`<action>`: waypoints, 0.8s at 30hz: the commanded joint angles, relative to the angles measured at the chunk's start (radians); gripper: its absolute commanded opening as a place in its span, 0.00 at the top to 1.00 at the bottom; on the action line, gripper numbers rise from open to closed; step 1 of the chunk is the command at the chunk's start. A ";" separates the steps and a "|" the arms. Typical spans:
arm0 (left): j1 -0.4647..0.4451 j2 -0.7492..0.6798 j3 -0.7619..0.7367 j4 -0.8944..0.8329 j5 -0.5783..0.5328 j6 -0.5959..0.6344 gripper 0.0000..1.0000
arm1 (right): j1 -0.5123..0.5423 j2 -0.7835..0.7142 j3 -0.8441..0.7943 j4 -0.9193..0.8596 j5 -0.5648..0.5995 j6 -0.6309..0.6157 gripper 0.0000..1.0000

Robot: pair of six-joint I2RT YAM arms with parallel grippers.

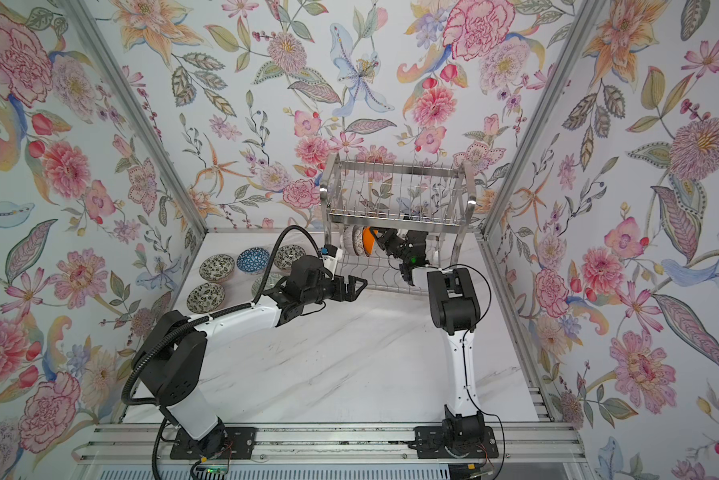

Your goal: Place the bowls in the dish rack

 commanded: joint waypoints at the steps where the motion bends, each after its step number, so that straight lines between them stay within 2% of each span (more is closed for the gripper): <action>1: 0.004 0.023 0.051 -0.043 -0.083 0.077 0.01 | -0.011 0.020 0.034 0.068 -0.024 0.021 1.00; 13: 0.001 0.070 0.133 -0.082 -0.227 0.169 0.01 | -0.019 0.041 0.045 0.016 -0.038 -0.018 0.99; 24: 0.002 0.083 0.161 -0.108 -0.251 0.197 0.01 | -0.022 0.078 0.060 0.064 -0.071 0.013 0.99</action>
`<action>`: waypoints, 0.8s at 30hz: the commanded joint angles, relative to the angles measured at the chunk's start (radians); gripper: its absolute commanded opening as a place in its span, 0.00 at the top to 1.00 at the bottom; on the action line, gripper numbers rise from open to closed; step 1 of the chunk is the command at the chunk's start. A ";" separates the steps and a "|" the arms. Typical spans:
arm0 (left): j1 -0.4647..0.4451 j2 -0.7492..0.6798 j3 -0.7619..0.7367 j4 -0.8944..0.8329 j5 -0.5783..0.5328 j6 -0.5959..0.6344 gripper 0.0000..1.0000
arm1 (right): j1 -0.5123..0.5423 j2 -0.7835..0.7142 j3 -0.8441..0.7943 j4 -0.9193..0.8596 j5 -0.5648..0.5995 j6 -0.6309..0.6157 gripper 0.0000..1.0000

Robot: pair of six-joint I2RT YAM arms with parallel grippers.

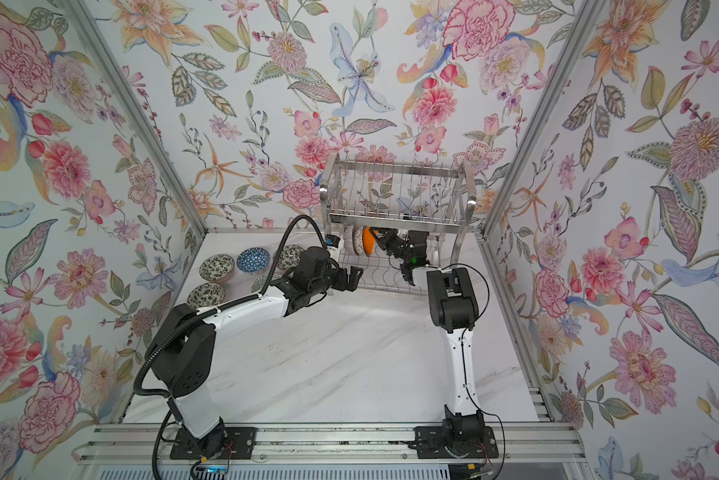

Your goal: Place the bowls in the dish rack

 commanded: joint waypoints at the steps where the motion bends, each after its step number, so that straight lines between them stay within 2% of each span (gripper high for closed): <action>1: 0.001 0.015 0.032 -0.018 -0.022 0.029 0.01 | -0.011 0.026 0.030 0.045 -0.027 0.007 0.99; 9: 0.001 0.011 0.028 -0.027 -0.022 0.033 0.01 | -0.011 0.015 0.025 -0.005 -0.029 -0.022 0.99; 24: 0.001 0.000 0.011 -0.031 -0.019 0.028 0.01 | -0.001 -0.068 0.013 -0.358 0.019 -0.272 0.94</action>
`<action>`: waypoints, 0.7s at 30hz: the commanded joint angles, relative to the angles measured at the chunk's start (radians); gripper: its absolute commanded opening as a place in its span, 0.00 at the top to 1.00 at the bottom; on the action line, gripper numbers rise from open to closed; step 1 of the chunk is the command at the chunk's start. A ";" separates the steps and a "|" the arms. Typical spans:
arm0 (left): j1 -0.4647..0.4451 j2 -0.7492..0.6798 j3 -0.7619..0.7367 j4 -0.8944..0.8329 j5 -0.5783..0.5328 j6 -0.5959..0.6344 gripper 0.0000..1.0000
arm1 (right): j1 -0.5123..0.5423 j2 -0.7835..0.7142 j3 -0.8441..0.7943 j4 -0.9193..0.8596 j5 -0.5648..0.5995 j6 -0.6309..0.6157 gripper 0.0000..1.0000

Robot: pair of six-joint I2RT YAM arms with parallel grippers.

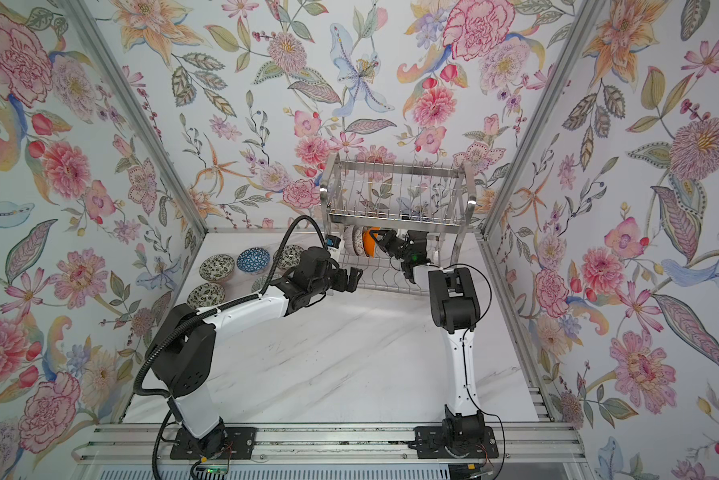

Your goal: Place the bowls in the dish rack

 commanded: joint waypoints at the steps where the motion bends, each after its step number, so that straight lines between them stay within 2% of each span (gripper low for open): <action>1: 0.000 -0.001 0.009 -0.018 -0.018 0.011 0.01 | 0.001 -0.029 0.005 -0.189 0.034 -0.099 0.94; 11: 0.000 -0.011 0.000 -0.021 -0.021 0.012 0.01 | 0.018 -0.031 0.053 -0.347 0.059 -0.198 0.92; 21: 0.000 -0.019 -0.013 -0.018 -0.017 0.006 0.01 | 0.031 -0.031 0.113 -0.513 0.086 -0.293 0.83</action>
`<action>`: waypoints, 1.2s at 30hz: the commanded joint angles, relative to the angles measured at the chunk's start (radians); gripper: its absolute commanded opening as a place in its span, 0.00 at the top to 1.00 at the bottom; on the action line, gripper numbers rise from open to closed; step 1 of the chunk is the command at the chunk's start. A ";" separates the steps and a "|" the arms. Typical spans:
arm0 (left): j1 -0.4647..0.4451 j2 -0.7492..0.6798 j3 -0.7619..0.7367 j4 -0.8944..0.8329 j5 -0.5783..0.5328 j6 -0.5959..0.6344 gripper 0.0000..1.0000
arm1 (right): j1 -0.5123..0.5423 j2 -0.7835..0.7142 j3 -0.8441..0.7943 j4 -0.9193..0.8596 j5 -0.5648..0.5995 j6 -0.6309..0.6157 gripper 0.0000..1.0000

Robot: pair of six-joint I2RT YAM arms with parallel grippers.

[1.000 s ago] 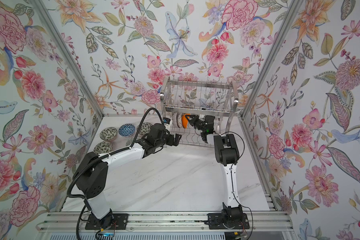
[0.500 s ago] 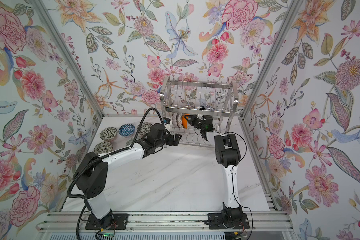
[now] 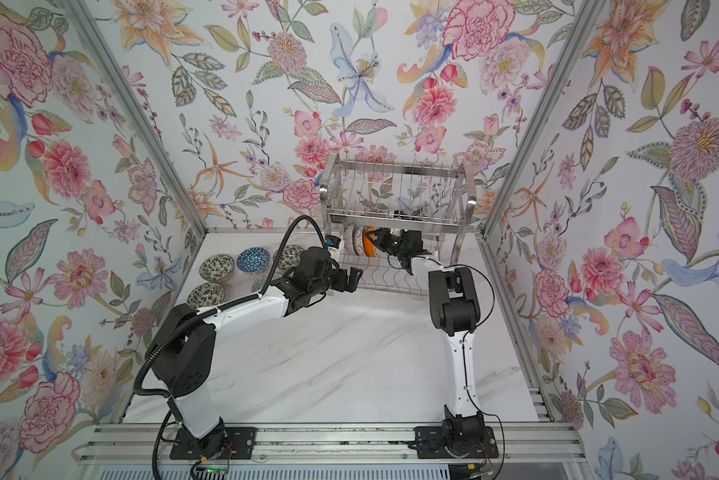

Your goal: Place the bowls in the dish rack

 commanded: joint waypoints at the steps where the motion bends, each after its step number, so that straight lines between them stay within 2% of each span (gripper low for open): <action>1: -0.001 -0.019 -0.015 -0.017 -0.018 0.007 0.01 | 0.005 -0.002 0.007 -0.154 0.047 -0.050 0.82; 17: -0.002 -0.040 -0.040 -0.015 -0.022 0.005 0.00 | 0.008 -0.044 -0.017 -0.110 0.008 -0.005 0.70; 36: -0.018 -0.090 -0.098 -0.009 -0.040 -0.010 0.01 | -0.013 -0.202 -0.235 0.013 -0.002 0.024 0.57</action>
